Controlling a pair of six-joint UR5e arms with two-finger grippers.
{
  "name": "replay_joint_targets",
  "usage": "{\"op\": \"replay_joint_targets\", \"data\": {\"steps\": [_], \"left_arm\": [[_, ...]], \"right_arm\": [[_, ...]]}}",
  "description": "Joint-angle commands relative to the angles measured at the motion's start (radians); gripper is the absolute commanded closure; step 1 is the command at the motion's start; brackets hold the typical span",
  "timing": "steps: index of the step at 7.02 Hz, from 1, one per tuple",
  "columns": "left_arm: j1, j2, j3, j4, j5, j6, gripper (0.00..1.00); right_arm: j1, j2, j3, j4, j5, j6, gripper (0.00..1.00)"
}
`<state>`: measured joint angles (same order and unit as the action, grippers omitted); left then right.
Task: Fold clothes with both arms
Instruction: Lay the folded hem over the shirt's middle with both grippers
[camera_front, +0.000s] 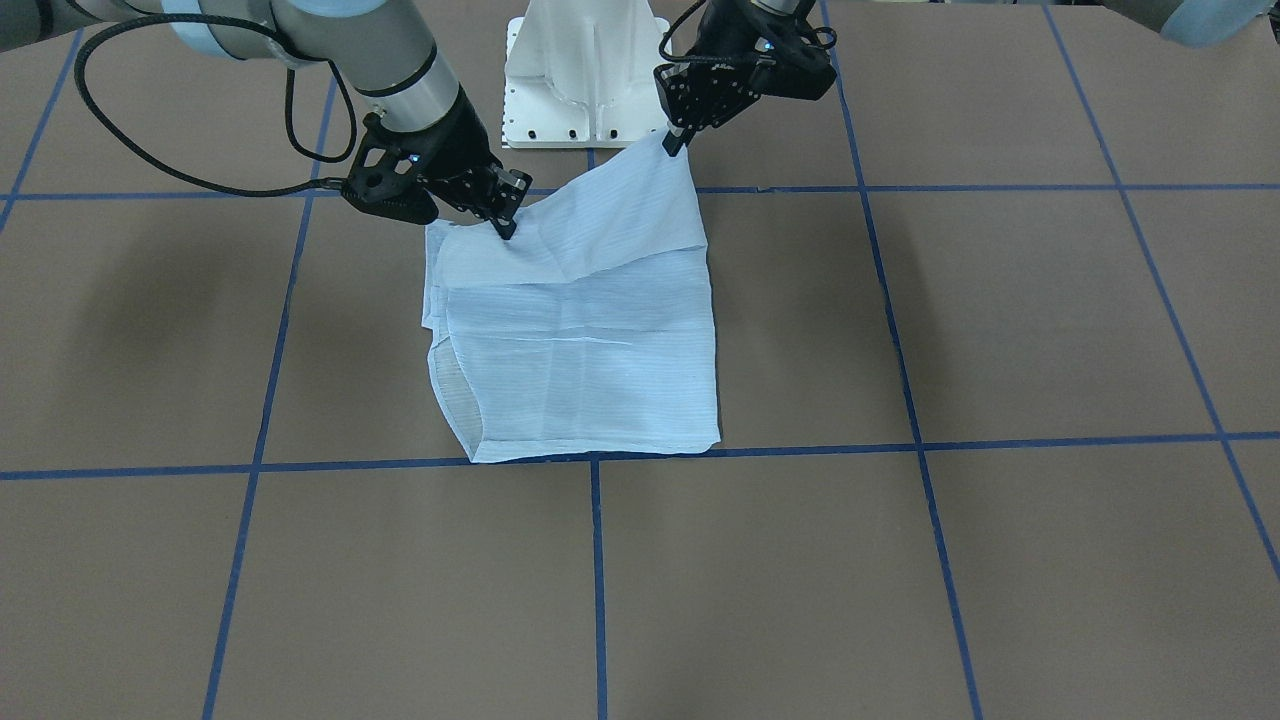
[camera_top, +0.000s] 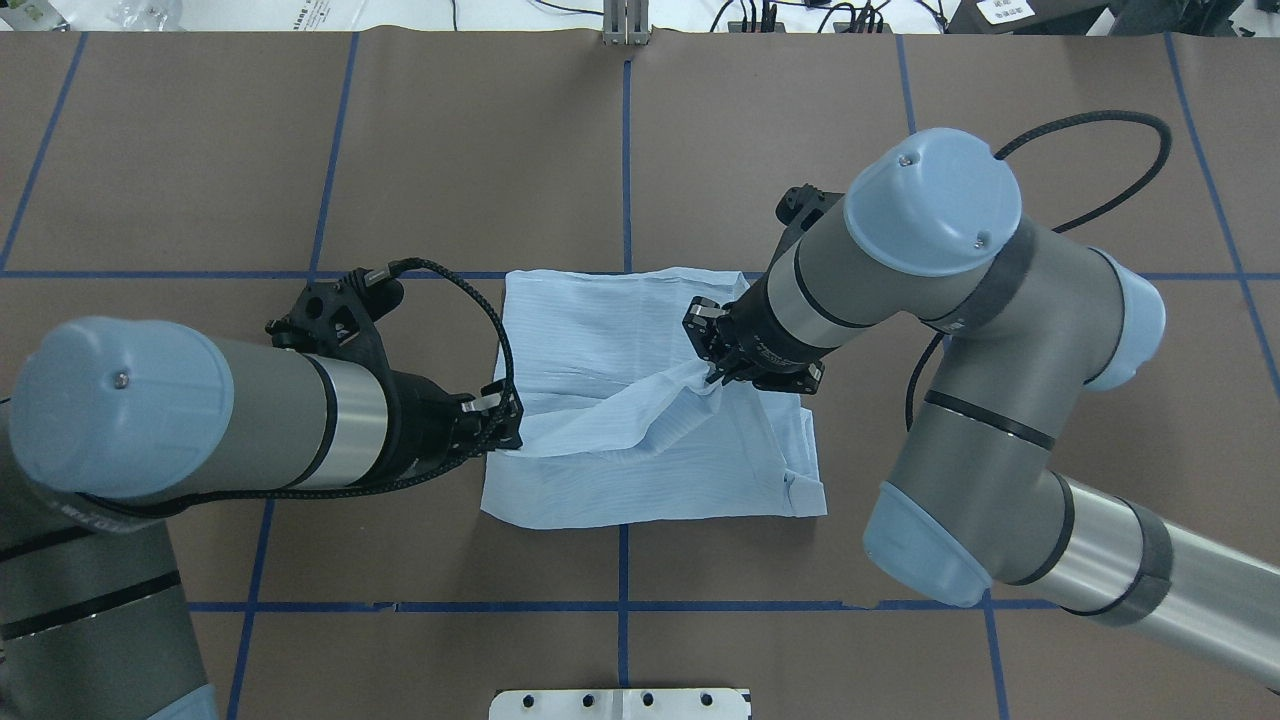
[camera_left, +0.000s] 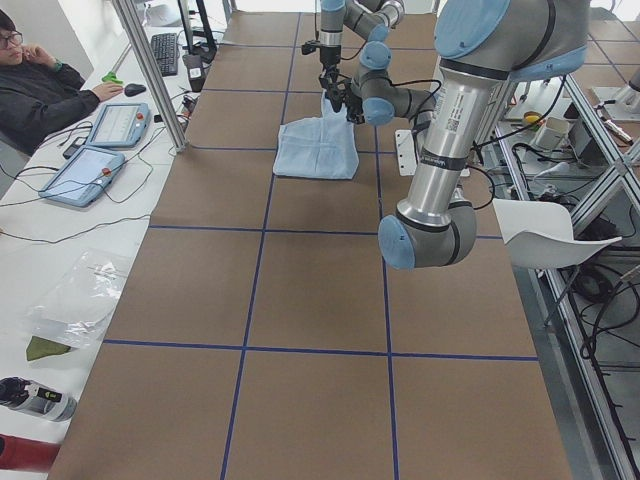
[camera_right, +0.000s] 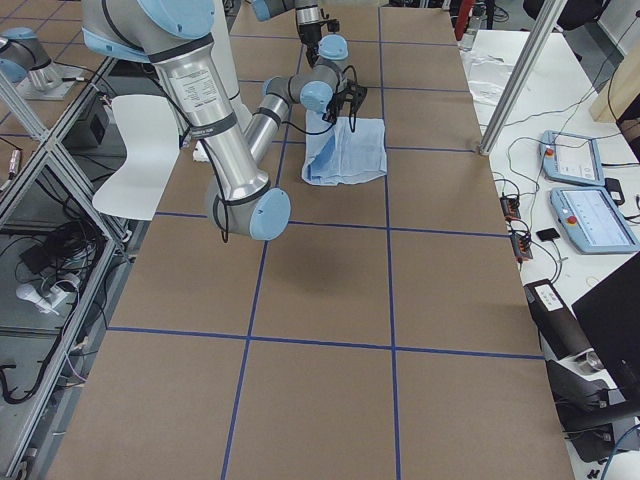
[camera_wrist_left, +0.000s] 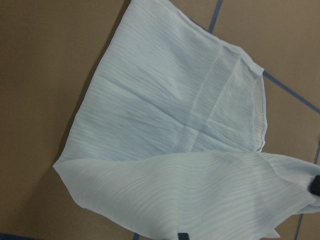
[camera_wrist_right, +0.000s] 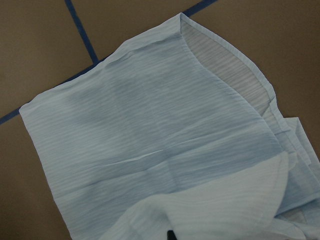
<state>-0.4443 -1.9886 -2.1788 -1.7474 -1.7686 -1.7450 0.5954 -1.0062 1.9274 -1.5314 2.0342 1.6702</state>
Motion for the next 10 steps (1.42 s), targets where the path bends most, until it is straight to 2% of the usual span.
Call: {"op": "replay_joint_targets", "data": {"steps": [1, 2, 3, 5, 8, 10], "left_arm": [[-0.054, -0.025, 0.139, -0.109, 0.000, 0.019, 1.00], [-0.063, -0.041, 0.231, -0.200, 0.000, 0.019, 1.00], [-0.079, -0.062, 0.288, -0.234, 0.000, 0.019, 1.00], [-0.111, -0.075, 0.330, -0.250, 0.000, 0.021, 1.00], [-0.131, -0.107, 0.480, -0.377, 0.000, 0.035, 1.00], [-0.134, -0.111, 0.511, -0.402, 0.000, 0.039, 1.00]], "right_arm": [[0.009, 0.034, -0.057, 0.005, -0.002, -0.032, 1.00], [0.020, 0.034, -0.079, 0.004, -0.002, -0.041, 1.00], [0.032, 0.034, -0.103, 0.005, -0.002, -0.043, 1.00], [0.040, 0.102, -0.221, 0.007, 0.000, -0.053, 1.00], [0.056, 0.159, -0.346, 0.011, 0.001, -0.058, 1.00], [0.056, 0.163, -0.430, 0.151, 0.000, -0.056, 1.00]]}}
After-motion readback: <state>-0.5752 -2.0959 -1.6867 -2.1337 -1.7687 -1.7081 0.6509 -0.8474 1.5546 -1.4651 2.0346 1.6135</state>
